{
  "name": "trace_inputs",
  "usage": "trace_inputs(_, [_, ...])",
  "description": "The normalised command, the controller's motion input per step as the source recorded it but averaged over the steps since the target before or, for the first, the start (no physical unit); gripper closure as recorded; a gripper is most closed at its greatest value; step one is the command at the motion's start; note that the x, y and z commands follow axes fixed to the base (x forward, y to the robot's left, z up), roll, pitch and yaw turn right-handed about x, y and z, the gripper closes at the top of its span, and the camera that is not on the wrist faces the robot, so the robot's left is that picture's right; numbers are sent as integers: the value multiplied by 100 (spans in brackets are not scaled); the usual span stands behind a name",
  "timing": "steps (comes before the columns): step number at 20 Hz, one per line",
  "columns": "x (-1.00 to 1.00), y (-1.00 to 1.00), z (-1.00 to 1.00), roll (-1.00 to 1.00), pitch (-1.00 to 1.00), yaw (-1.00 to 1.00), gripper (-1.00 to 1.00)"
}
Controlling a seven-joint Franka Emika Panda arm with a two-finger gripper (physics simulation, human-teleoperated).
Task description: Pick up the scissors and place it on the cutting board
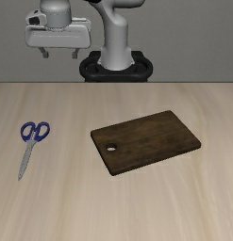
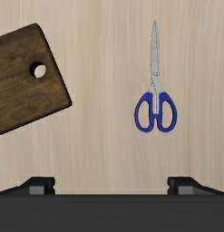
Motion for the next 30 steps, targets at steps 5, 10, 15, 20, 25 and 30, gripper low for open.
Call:
trace_inputs(5, [0,-100,0,0,0,0,-100])
trace_inputs(10, [80,-20,0,0,0,0,-100])
trace_inputs(15, [0,-20,0,0,0,0,-100])
trace_inputs(20, [0,0,-100,0,0,0,-100])
trace_inputs(25, [0,0,-100,0,0,0,-100])
trace_inputs(30, [0,0,-100,0,0,0,-100])
